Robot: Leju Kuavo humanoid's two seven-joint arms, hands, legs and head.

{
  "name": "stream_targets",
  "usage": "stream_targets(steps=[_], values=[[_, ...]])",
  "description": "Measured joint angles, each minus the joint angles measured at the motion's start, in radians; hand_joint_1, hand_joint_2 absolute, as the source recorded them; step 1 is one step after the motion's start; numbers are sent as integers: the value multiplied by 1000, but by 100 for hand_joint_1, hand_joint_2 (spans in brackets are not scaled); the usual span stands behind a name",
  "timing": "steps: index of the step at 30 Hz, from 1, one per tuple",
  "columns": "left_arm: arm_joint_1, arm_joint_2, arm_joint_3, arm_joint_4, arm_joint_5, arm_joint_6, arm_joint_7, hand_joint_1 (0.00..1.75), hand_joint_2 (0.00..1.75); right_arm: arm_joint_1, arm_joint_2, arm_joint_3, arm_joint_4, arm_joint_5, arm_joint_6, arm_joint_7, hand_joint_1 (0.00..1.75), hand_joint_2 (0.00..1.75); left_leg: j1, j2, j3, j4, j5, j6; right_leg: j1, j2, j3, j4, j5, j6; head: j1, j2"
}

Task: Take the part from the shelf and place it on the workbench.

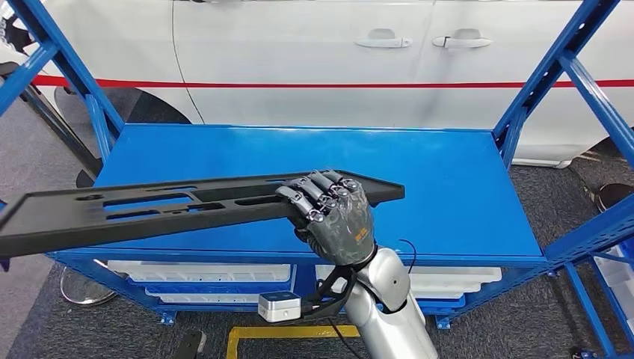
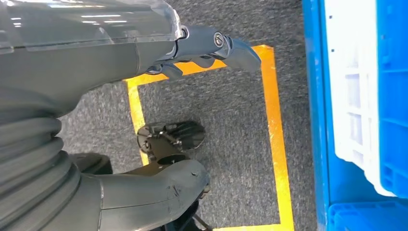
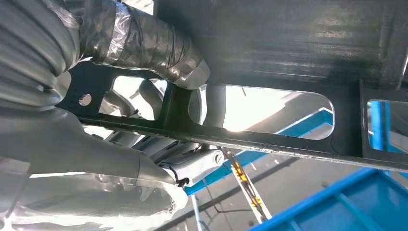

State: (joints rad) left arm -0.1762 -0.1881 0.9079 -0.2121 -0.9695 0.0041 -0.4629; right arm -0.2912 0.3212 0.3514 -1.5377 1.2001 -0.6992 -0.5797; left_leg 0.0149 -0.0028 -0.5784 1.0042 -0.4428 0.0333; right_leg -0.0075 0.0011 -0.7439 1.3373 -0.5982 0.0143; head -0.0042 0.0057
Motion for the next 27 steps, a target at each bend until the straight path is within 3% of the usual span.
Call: stream_targets(steps=[1, 2, 4, 6, 8, 10, 11, 13, 15, 17, 19, 21, 23, 24, 25, 27], values=[[0, 0, 0, 0, 0, 0, 0, 0, 175, 1, 0, -1, 0, 0, 0, 0, 175, 175, 0, 0, 0, 0, 0, 0, 0, 0, 1, -2, 3, 0, 0, 0], [1, 0, 0, 0, 2, -1, 2, 0, 175, 2, 0, -4, -1, -2, 0, -2, 175, 175, 0, -1, 0, 2, -1, 0, -1, 0, 15, -32, 24, -1, 0, 0], [2, 0, 0, 0, 5, -6, 6, 0, 175, 5, 0, -11, -4, -10, 0, -8, 175, 175, 0, -3, 1, 7, -5, -3, -2, 0, 70, -144, 90, -5, 0, 0], [3, 0, 0, 0, 9, -9, 10, 0, 175, 11, 1, -20, -13, -16, 0, -17, 175, 175, -3, -4, -2, 16, -12, -18, -2, 1, 124, -262, 136, -17, 0, 0], [6, -1, 0, 0, 5, -11, 22, 0, 175, 22, 3, -34, -22, -24, 0, -29, 175, 175, -3, -3, -69, 162, -85, -43, -2, 1, 140, -302, 140, -36, 0, 0], [9, -1, 0, 0, -3, -10, 42, 0, 175, 31, 4, -46, -27, -36, 0, -39, 175, 175, 0, -3, -128, 292, -134, -56, -1, 0, 142, -304, 141, -47, 0, 0], [9, -1, -1, 0, -6, -9, 51, 0, 175, 33, 4, -50, -30, -41, 0, -43, 175, 175, 0, -3, -114, 261, -108, -54, -1, 1, 142, -304, 141, -47, 0, 0], [7, -1, -2, 0, -8, -6, 67, 0, 175, 36, 4, -57, -39, -47, 0, -49, 175, 175, -2, -3, -51, 129, -42, -43, 1, 2, 144, -303, 141, -45, 0, 0], [2, 1, -3, 0, -8, -4, 75, 0, 175, 38, 4, -61, -49, -51, 0, -52, 175, 175, -8, -3, -6, 31, -11, -30, 3, 3, 141, -301, 142, -39, 0, 0], [0, 2, -3, 0, -8, -3, 79, 0, 175, 39, 3, -64, -54, -52, 0, -54, 175, 175, -13, -4, -3, 15, -9, -23, 2, 3, 137, -302, 147, -29, 0, 0], [-2, 2, -4, 0, -9, -4, 81, 0, 175, 40, 3, -66, -61, -52, 0, -54, 175, 175, -7, -3, -2, 4, 1, -13, 2, 3, 134, -296, 140, -18, 0, 0], [-8, 2, -6, 0, -13, -4, 82, 0, 175, 40, 2, -68, -70, -52, 0, -53, 175, 175, -2, 1, -1, -8, 13, -2, 2, 3, 109, -234, 91, -9, 0, 0], [-14, 2, -9, 0, -18, -5, 85, 0, 175, 41, 1, -71, -74, -51, 0, -50, 175, 175, -4, 2, -8, -8, 17, 3, 0, 3, 60, -114, 22, -2, 0, 0], [-15, 2, -10, 0, -21, -6, 88, 0, 175, 42, 0, -72, -75, -49, 0, -46, 175, 175, -4, 3, -12, -6, 18, 3, -2, 3, 41, -63, 1, 0, 0, 0], [-17, 2, -11, 0, -23, -6, 90, 0, 175, 42, 0, -73, -75, -47, 0, -42, 175, 175, -4, 4, -17, -3, 20, 3, -4, 3, 38, -45, 0, 2, 0, 0], [-20, 2, -14, 0, -26, -6, 96, 0, 175, 42, 0, -73, -79, -40, 0, -36, 175, 175, -3, 4, -25, 6, 22, 1, -8, 1, 85, -114, 44, 3, 0, 0]])
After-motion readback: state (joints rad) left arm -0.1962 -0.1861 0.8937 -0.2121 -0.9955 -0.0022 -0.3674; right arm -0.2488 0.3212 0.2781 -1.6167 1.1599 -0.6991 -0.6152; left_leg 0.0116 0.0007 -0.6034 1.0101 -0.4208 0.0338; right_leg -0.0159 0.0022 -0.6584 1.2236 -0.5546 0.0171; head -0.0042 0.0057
